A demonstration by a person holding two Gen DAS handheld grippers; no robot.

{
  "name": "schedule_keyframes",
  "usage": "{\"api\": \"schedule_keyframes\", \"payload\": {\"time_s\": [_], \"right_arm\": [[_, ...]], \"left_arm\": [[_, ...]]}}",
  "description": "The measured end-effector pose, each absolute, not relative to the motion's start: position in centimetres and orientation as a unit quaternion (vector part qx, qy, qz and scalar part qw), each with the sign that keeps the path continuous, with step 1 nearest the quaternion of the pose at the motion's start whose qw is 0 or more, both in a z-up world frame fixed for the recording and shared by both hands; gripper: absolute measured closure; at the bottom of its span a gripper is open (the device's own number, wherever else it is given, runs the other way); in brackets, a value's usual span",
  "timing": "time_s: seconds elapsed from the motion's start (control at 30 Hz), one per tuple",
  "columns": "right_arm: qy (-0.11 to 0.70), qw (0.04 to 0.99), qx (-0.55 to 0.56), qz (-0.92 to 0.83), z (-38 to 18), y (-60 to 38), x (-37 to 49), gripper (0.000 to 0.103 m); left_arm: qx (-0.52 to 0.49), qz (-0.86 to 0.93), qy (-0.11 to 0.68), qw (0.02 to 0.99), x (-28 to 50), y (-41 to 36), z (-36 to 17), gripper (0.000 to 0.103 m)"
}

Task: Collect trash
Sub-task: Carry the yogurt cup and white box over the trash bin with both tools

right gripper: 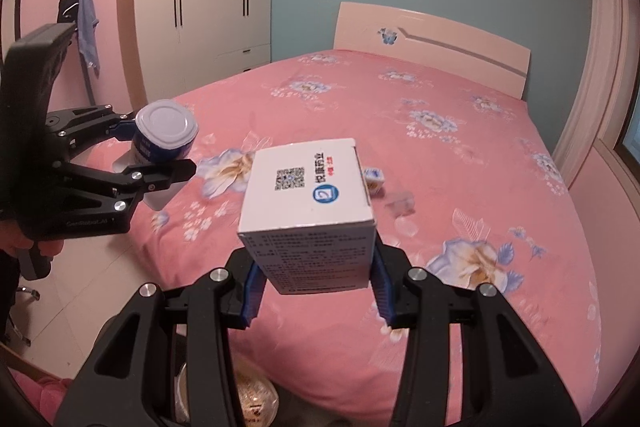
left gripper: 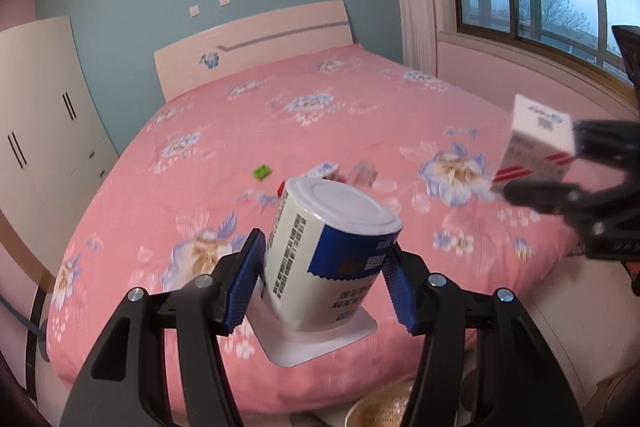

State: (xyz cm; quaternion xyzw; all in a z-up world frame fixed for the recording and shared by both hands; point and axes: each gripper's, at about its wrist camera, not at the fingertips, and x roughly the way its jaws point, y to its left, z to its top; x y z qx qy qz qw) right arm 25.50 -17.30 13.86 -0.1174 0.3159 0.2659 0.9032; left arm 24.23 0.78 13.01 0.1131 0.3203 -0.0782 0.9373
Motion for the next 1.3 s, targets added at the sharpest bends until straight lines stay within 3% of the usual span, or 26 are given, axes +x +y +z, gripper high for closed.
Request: {"api": "schedule_keyframes", "payload": {"time_s": [0.33, 1.3], "right_arm": [[0.366, 0.879, -0.122, 0.279, 8.0, -16.2, 22.1, 0.057], [0.559, 0.753, -0.140, 0.317, -15.9, -10.7, 17.1, 0.057]], "left_arm": [[0.101, -0.066, 0.375, 0.919, 20.6, 3.5, 7.6, 0.043], [0.067, -0.081, 0.569, 0.816, 15.8, 3.9, -16.5, 0.043]]}}
